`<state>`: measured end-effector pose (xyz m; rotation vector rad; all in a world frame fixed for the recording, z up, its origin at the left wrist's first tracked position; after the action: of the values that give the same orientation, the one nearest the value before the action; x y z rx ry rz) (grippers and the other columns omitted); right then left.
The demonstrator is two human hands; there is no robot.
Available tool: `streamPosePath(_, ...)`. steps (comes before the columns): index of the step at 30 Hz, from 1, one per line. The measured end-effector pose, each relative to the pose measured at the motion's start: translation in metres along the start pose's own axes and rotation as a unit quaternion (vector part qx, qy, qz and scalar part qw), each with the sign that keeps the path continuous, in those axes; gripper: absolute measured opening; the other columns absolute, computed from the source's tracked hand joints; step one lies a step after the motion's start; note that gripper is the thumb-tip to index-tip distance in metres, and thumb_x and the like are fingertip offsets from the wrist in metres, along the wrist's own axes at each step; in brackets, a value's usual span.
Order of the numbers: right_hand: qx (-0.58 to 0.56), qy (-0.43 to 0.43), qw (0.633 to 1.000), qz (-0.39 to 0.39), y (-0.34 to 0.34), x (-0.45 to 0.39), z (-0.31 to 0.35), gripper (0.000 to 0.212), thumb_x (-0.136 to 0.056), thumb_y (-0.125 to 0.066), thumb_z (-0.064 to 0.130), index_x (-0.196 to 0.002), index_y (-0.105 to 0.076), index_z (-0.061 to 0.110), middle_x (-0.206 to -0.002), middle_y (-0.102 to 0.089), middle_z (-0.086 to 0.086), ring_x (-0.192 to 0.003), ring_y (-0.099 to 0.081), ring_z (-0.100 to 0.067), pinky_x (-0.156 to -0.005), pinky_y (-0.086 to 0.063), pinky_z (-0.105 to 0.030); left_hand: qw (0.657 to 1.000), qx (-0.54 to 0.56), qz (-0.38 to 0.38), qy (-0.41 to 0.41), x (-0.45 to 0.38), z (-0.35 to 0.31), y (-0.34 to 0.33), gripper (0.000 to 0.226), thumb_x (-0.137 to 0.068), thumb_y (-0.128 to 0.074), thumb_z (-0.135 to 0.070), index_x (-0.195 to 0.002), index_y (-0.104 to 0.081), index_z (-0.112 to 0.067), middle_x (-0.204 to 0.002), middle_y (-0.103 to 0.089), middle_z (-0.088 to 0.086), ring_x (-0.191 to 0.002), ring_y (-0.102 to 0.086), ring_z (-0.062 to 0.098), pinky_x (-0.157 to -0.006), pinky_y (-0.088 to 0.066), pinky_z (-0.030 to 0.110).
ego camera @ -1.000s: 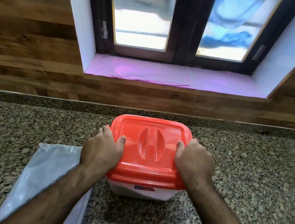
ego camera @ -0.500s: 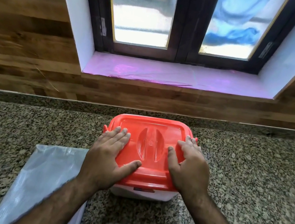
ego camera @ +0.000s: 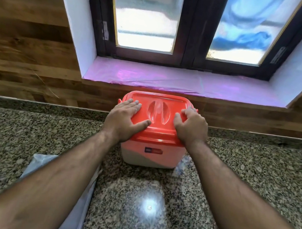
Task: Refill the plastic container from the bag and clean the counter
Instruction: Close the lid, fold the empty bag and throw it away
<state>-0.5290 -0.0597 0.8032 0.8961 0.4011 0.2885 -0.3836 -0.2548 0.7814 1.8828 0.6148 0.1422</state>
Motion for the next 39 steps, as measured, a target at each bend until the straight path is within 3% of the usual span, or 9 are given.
streamPosePath(11,0.001,0.030,0.998,-0.048,-0.012,-0.017,-0.007,0.029,-0.098,-0.057,0.034,-0.097,-0.077,0.014,-0.103,-0.077,-0.010,-0.096,-0.070,-0.034,-0.086,-0.056,-0.040,1.000,-0.007,-0.008,-0.008,-0.019,0.011,-0.010,0.086,-0.095,-0.034,-0.075,-0.160,-0.050,-0.020,-0.170,-0.042,0.001,-0.163,-0.025,0.020,-0.134,-0.014,0.045)
streamPosePath(16,-0.003,0.034,0.997,-0.062,-0.020,-0.005,-0.005,0.040,-0.100,-0.049,0.042,-0.092,-0.075,0.013,-0.107,-0.075,-0.015,-0.106,-0.069,-0.040,-0.098,-0.054,-0.047,0.999,-0.003,-0.014,0.035,-0.003,0.014,-0.011,0.077,-0.102,-0.029,-0.067,-0.166,-0.036,-0.025,-0.180,-0.005,0.006,-0.167,-0.006,0.026,-0.133,-0.015,0.052)
streamPosePath(19,0.053,0.080,0.993,-0.068,-0.042,0.039,0.001,0.057,-0.109,-0.036,0.053,-0.142,-0.064,0.016,-0.158,-0.055,-0.013,-0.153,-0.040,-0.034,-0.130,-0.020,-0.055,0.998,0.019,-0.031,0.050,0.027,0.026,-0.016,0.081,-0.106,-0.026,-0.072,-0.172,-0.009,-0.028,-0.179,0.013,0.004,-0.166,0.006,0.025,-0.133,-0.010,0.057)
streamPosePath(21,0.082,0.153,0.983,-0.052,-0.066,0.084,0.010,0.072,-0.107,-0.038,0.057,-0.168,-0.030,0.019,-0.178,-0.020,-0.010,-0.165,-0.009,-0.031,-0.130,0.009,-0.056,0.999,0.015,-0.002,0.046,0.059,0.041,-0.027,0.094,-0.104,-0.031,-0.077,-0.170,0.013,-0.029,-0.177,0.025,0.000,-0.165,0.013,0.023,-0.130,-0.001,0.054)
streamPosePath(23,0.098,0.215,0.972,-0.012,-0.097,0.129,0.019,0.090,-0.100,-0.050,0.052,-0.171,-0.011,0.013,-0.180,-0.004,-0.013,-0.166,0.003,-0.035,-0.128,0.014,-0.058,0.997,-0.018,0.040,0.059,0.098,0.065,-0.039,0.105,-0.101,-0.039,-0.078,-0.168,0.022,-0.026,-0.175,0.030,0.000,-0.165,0.016,0.024,-0.131,0.001,0.053)
streamPosePath(26,0.118,0.276,0.950,0.083,-0.157,0.191,0.035,0.090,-0.090,-0.053,0.043,-0.168,-0.026,0.008,-0.177,-0.020,-0.017,-0.163,-0.015,-0.040,-0.131,-0.010,-0.062,0.990,-0.037,0.076,0.112,0.158,0.113,-0.049,0.108,-0.100,-0.051,-0.068,-0.170,0.014,-0.019,-0.179,0.016,0.005,-0.167,0.003,0.026,-0.134,-0.010,0.052)
streamPosePath(29,0.111,0.243,0.941,0.208,-0.218,0.242,0.045,0.063,-0.089,-0.053,0.045,-0.145,-0.060,0.017,-0.151,-0.059,-0.013,-0.134,-0.057,-0.040,-0.108,-0.049,-0.051,0.976,-0.025,0.092,0.195,0.210,0.179,-0.052,0.107,-0.096,-0.062,-0.058,-0.172,-0.002,-0.014,-0.180,-0.013,0.009,-0.164,-0.019,0.029,-0.131,-0.023,0.050)
streamPosePath(33,0.023,0.084,0.944,0.318,-0.258,0.279,0.067,0.025,-0.081,-0.062,0.051,-0.083,-0.053,0.029,-0.087,-0.062,0.004,-0.087,-0.065,-0.026,-0.067,-0.043,-0.036,0.953,-0.038,0.054,0.295,0.267,0.282,-0.031,0.100,-0.088,-0.073,-0.050,-0.166,-0.027,-0.007,-0.162,-0.048,0.017,-0.146,-0.048,0.038,-0.118,-0.043,0.046)
streamPosePath(39,-0.006,-0.098,0.942,0.322,-0.291,0.302,0.069,0.045,-0.063,-0.074,0.046,-0.102,-0.063,0.026,-0.099,-0.069,0.004,-0.095,-0.071,-0.025,-0.073,-0.054,-0.033,0.912,0.082,0.084,0.394,0.308,0.376,-0.022,0.034,-0.083,-0.074,-0.035,-0.111,-0.067,-0.015,-0.106,-0.075,0.008,-0.099,-0.071,0.035,-0.086,-0.059,0.041)
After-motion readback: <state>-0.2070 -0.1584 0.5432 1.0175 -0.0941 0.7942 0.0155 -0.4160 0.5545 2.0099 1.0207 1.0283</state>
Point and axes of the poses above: each hand's wrist, its own x-axis away from the middle knuckle, its own y-axis out of the back of the hand, z = x × y, the point moved 8 cm from there along -x, towards the middle knuckle
